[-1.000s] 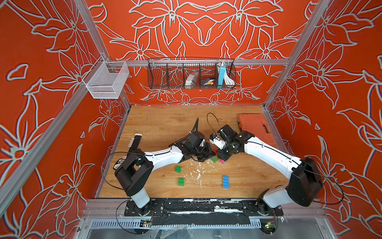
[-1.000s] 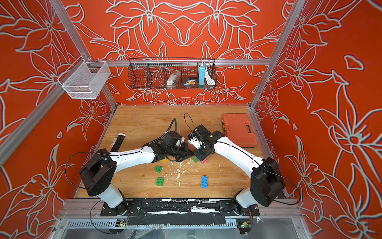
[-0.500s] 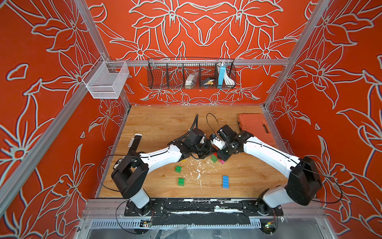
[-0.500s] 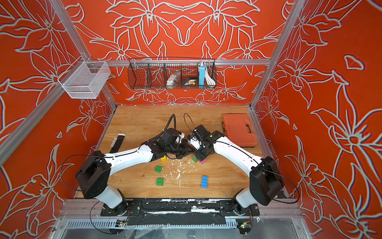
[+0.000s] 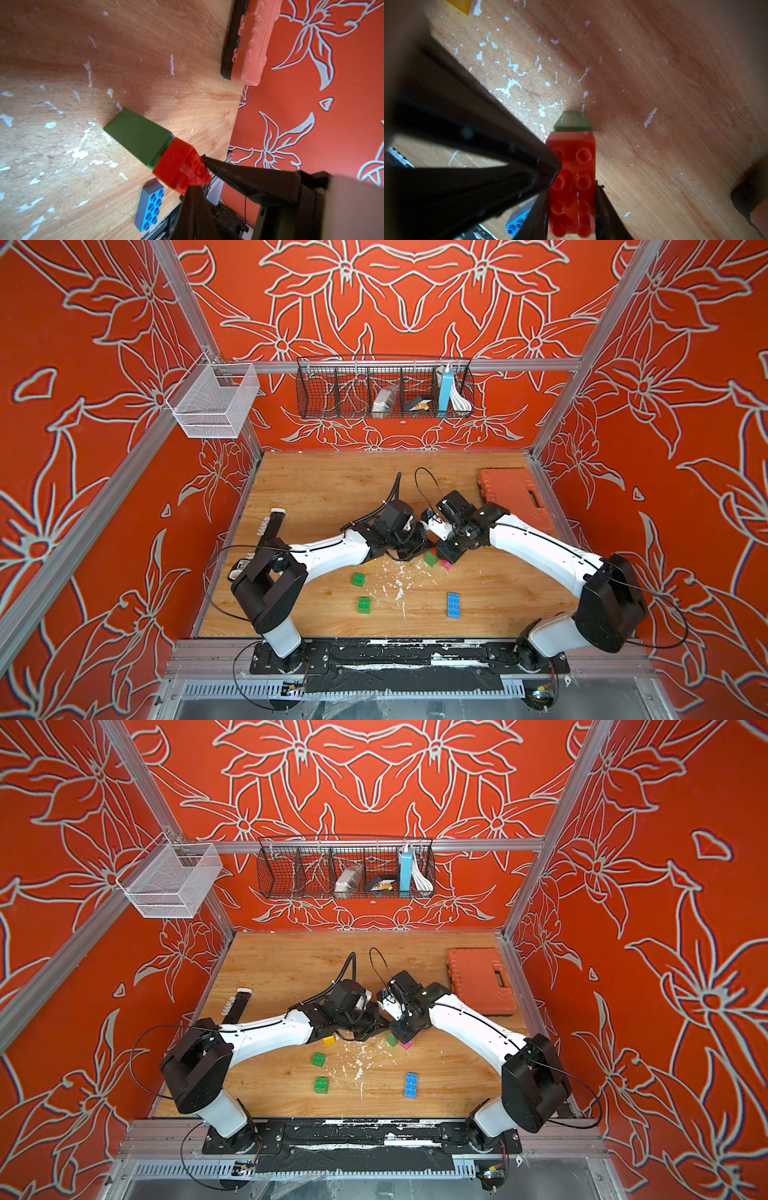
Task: Assemble the letter r with lego
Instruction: Assemble the lego brick with the lego brick.
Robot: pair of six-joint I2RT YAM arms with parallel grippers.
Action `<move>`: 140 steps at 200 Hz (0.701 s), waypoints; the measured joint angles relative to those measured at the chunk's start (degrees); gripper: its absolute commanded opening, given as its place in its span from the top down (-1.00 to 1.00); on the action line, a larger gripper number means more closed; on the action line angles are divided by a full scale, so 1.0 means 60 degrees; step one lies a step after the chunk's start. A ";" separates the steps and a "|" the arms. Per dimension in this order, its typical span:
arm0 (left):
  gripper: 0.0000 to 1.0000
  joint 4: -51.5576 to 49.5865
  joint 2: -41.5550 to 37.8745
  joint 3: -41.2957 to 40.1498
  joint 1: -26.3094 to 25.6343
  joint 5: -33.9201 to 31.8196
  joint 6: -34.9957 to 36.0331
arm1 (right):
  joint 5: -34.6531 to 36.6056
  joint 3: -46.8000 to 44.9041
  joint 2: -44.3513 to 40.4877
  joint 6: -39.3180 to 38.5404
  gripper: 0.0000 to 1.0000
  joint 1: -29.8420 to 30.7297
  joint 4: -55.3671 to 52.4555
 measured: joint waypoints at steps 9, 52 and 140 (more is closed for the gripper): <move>1.00 -0.0124 0.0015 0.0036 -0.0011 -0.0073 0.0047 | 0.0000 0.0000 0.0000 0.0000 1.00 0.0000 -0.0004; 1.00 -0.0925 0.0062 0.0495 -0.0131 -0.0470 0.0437 | -0.0011 0.0000 0.0015 0.0004 1.00 0.0000 -0.0004; 1.00 -0.1279 0.0124 0.0619 -0.0171 -0.0637 0.0794 | -0.0138 0.0117 0.0160 0.0007 1.00 -0.0004 -0.0080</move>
